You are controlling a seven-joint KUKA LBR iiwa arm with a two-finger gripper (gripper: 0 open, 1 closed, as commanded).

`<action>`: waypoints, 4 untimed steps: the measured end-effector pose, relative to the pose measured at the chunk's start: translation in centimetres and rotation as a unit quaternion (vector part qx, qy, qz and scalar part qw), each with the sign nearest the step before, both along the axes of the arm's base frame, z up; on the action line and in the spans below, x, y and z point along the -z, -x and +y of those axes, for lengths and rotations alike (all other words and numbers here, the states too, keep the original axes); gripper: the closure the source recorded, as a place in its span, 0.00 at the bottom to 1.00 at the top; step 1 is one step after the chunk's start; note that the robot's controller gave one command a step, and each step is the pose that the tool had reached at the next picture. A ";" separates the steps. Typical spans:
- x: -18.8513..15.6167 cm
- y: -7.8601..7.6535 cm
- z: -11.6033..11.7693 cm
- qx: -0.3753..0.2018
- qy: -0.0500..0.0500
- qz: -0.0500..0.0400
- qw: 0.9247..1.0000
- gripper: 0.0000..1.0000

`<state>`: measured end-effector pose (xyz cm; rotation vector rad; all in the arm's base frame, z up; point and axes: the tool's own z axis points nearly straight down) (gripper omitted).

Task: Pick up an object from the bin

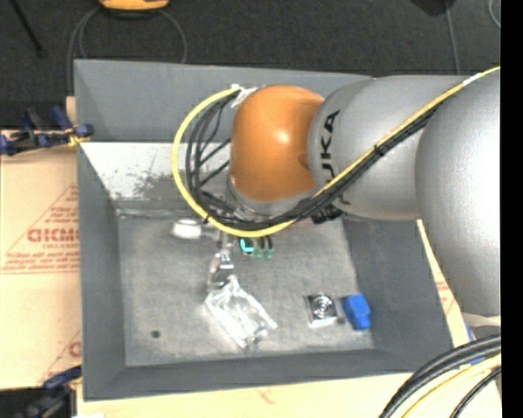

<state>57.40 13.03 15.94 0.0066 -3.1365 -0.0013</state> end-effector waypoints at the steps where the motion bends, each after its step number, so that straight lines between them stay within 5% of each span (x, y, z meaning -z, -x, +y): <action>1: 7.6 -7.0 -4.1 0.085 -0.001 -0.005 0.996 0.00; 2: 5.7 -5.1 -0.4 0.120 -0.001 -0.004 0.993 0.00; 3: 4.3 -7.1 -1.5 0.162 0.000 -0.005 0.987 0.00; 4: 7.3 -7.7 -2.0 0.214 -0.001 -0.004 0.977 0.00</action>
Offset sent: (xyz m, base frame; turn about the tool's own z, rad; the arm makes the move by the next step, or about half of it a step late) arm 0.0754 -0.0463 -0.0894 0.1791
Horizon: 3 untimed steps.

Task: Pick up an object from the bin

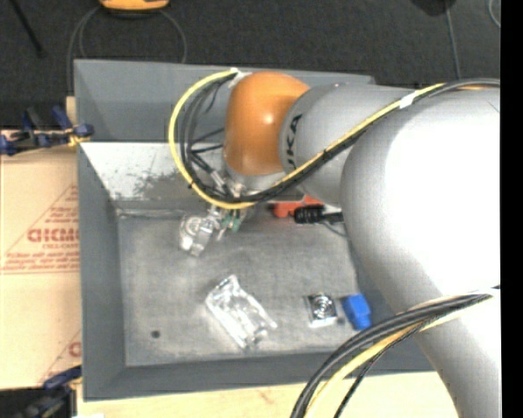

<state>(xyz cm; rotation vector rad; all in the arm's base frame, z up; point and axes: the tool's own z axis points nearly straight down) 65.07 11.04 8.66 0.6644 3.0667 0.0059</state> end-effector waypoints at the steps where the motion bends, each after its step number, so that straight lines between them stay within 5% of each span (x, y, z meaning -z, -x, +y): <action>1: 0.8 0.4 1.1 -0.041 0.006 -0.004 0.999 0.00; 2: 0.6 0.3 1.5 -0.042 0.002 -0.005 0.999 1.00; 3: -7.3 0.0 1.4 -0.041 0.001 -0.003 0.999 1.00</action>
Offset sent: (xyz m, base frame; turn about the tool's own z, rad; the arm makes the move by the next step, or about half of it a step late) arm -0.0101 0.0179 -0.0166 -0.0881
